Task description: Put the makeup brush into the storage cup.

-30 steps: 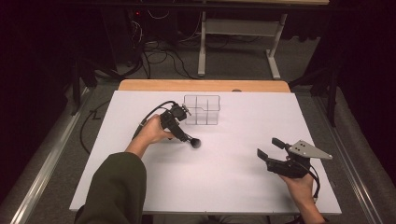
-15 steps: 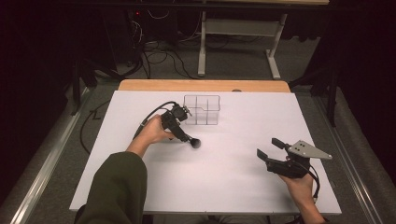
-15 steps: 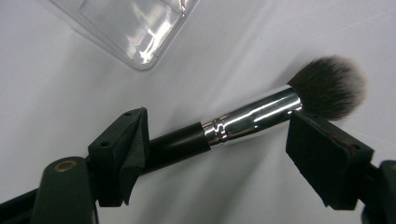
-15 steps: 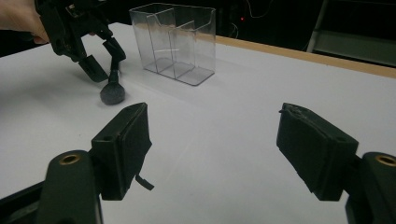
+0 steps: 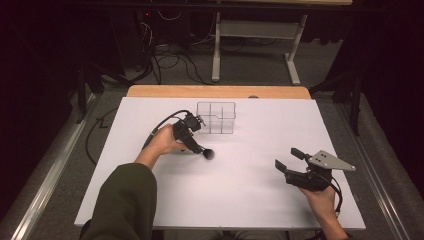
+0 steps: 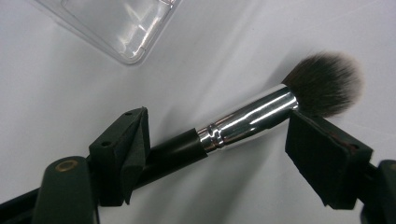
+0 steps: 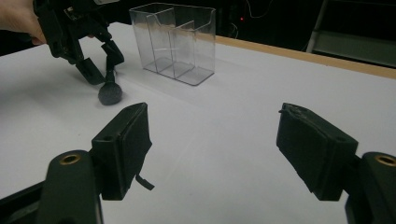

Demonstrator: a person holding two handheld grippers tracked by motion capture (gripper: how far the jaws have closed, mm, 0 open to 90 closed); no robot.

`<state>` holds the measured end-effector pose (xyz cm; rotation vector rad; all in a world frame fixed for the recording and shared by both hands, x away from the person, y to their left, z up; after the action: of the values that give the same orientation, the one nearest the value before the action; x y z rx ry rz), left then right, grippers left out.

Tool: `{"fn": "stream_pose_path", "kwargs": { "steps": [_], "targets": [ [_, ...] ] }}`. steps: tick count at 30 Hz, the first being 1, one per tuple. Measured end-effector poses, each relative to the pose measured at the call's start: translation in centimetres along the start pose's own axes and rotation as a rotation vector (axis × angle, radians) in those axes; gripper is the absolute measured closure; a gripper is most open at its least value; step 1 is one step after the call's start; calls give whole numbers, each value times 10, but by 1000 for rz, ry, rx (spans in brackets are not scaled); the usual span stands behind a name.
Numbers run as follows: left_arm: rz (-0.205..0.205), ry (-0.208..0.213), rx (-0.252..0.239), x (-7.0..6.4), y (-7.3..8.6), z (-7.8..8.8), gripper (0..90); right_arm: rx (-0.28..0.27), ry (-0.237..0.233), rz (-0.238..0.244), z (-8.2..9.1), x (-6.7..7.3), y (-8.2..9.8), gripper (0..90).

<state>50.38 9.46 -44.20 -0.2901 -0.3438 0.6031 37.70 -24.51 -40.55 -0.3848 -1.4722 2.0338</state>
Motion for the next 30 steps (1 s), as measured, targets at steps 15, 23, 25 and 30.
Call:
{"fn": "stream_pose_path", "kwargs": {
  "steps": [15, 23, 25, 30],
  "targets": [
    [-16, 16, 9, -3, 2, 2, 275, 0, 4, -8, 0, 1, 0, 277],
    [-22, 16, 18, -4, 4, 3, 312, 1, 3, -1, 0, 0, 0, 277],
    [-23, 21, 19, -5, 5, 3, 319, 1, 2, -2, 0, 0, 0, 277],
    [-17, 25, 32, -7, 5, 3, 323, 2, 3, -5, 0, 0, 0, 277]
  ]
}}
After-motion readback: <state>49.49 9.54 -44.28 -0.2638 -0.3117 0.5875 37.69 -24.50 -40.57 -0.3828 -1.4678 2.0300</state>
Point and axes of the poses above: each handheld gripper's, and its own axes: z roughly backward along the jaws, y roughly out of its underside, x roughly to its left, the point moved 5 cm from there along -z, roughly forward along the jaws, and after that the axes turned 15 degrees about -y, right-handed, at the moved point
